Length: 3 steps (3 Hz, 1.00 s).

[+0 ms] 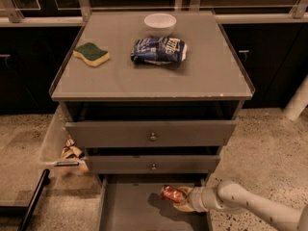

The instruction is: Place coke can into bottom drawer

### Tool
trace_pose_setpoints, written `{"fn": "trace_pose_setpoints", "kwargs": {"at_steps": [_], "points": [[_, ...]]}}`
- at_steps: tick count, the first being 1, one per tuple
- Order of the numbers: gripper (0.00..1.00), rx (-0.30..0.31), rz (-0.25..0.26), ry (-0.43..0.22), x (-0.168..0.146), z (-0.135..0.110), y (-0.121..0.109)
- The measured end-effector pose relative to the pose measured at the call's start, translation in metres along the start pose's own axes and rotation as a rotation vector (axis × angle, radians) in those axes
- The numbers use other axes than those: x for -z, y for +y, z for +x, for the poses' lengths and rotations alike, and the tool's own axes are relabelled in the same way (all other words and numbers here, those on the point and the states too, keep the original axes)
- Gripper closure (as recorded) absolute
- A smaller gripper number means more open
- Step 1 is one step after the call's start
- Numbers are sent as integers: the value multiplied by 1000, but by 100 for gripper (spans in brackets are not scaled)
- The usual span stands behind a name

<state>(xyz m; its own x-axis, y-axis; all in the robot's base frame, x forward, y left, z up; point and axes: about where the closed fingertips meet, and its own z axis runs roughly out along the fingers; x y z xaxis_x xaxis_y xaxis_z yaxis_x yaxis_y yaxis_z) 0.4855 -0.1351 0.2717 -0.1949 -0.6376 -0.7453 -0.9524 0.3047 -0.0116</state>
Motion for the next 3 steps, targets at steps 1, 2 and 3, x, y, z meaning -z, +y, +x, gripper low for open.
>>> {"fn": "trace_pose_setpoints", "kwargs": {"at_steps": [1,2,3], "points": [[100,26,-8,0,-36,22,1],[100,36,-23,9,-63,41,1],[100,30,-56,36,-92,62,1]]}}
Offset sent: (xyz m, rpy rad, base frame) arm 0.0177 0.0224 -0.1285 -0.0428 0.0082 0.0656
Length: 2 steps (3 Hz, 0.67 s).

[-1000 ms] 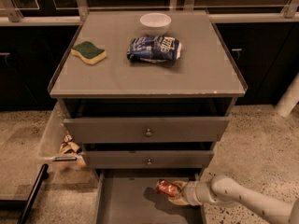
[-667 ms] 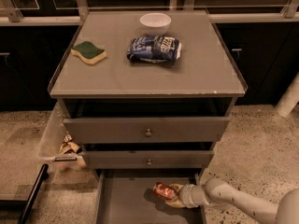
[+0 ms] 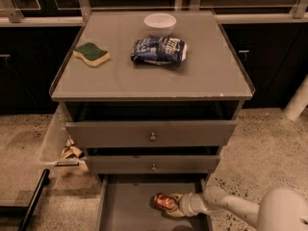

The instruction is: Place coke can into bottom drawer

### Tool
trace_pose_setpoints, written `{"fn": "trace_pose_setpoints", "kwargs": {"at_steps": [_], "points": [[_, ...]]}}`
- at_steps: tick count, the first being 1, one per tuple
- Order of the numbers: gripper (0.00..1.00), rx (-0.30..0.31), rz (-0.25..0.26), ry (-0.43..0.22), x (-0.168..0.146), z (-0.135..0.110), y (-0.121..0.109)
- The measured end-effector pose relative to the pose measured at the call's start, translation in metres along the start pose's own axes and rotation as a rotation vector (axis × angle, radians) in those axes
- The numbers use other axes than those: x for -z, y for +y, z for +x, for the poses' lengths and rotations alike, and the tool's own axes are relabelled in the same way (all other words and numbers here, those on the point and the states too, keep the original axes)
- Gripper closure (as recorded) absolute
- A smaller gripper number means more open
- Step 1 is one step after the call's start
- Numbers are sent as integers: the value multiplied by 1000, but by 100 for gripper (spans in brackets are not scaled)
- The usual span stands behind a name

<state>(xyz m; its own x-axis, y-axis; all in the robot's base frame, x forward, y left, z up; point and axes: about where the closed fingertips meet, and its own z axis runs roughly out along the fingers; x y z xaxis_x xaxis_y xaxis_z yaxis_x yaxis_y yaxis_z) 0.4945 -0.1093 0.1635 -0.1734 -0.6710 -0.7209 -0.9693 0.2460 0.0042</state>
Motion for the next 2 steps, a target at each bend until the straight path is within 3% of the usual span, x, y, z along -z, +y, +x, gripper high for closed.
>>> {"fn": "trace_pose_setpoints", "kwargs": {"at_steps": [1,2], "points": [[100,-21,-32,18,-22,15,0],[81,-21,-31,18,-23,15,-2]]}}
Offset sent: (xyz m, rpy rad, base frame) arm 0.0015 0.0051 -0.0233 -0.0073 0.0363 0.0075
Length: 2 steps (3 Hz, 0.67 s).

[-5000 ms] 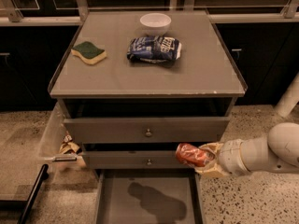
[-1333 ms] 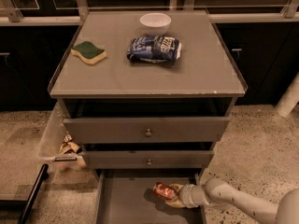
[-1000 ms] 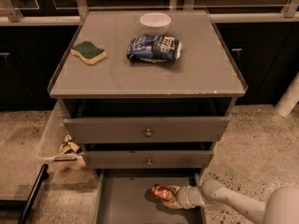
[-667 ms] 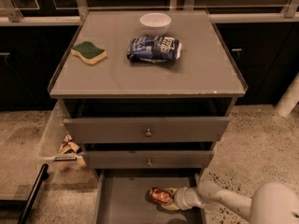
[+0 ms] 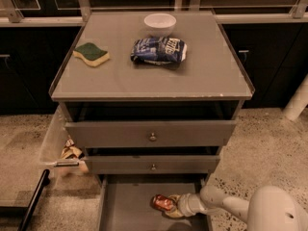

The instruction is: Place coke can into bottom drawer

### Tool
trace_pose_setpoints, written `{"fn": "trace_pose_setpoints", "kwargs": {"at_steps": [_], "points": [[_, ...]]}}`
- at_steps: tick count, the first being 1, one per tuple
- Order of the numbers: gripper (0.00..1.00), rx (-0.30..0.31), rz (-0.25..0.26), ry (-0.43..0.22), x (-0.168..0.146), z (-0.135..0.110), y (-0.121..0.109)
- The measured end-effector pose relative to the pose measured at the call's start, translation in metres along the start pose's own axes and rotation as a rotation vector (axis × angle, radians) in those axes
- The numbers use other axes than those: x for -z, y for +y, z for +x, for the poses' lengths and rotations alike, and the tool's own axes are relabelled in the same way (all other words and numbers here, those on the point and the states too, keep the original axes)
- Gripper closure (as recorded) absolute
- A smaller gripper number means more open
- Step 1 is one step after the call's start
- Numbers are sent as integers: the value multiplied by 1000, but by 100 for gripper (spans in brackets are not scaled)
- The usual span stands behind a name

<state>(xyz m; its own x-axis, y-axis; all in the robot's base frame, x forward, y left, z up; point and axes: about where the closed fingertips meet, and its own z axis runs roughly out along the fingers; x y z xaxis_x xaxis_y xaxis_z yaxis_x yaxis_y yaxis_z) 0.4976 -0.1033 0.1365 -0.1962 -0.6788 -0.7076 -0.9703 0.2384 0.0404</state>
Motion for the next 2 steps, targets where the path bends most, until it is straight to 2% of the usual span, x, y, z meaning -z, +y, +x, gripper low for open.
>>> {"fn": "trace_pose_setpoints", "kwargs": {"at_steps": [2], "points": [[35,0,0,0,0,0,0]]}}
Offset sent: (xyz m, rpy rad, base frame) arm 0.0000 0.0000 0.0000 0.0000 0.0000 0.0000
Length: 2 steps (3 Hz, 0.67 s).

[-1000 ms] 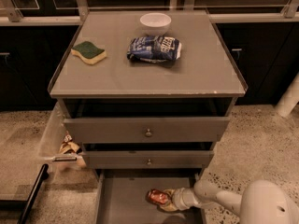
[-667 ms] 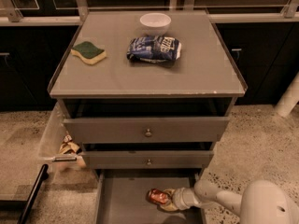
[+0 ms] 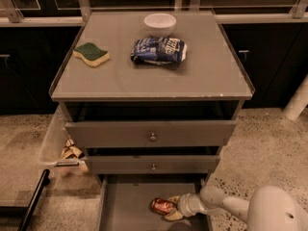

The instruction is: Place coke can into bottom drawer

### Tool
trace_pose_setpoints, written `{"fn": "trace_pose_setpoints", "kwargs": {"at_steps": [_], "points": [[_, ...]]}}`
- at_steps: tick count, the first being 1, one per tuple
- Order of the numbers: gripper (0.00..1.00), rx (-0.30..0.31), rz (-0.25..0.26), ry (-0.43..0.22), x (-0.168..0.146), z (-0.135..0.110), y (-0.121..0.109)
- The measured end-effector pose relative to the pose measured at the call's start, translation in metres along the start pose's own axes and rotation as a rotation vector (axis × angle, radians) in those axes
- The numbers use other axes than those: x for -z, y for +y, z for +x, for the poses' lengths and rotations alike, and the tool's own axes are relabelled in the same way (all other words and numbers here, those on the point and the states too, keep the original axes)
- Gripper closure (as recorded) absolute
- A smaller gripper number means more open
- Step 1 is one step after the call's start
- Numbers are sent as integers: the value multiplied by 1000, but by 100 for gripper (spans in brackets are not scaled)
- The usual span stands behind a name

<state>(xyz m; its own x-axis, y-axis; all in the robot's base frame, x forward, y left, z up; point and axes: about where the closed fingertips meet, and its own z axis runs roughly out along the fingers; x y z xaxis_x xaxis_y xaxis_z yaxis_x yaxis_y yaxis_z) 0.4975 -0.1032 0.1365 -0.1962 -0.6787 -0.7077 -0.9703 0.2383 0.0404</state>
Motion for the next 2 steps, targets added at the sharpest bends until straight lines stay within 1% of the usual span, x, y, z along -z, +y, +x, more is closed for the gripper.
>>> {"fn": "trace_pose_setpoints", "kwargs": {"at_steps": [1,2], "points": [[12,3,-6,-15,1,-3,3],[0,26,-15,-43,15,-15,12]]}}
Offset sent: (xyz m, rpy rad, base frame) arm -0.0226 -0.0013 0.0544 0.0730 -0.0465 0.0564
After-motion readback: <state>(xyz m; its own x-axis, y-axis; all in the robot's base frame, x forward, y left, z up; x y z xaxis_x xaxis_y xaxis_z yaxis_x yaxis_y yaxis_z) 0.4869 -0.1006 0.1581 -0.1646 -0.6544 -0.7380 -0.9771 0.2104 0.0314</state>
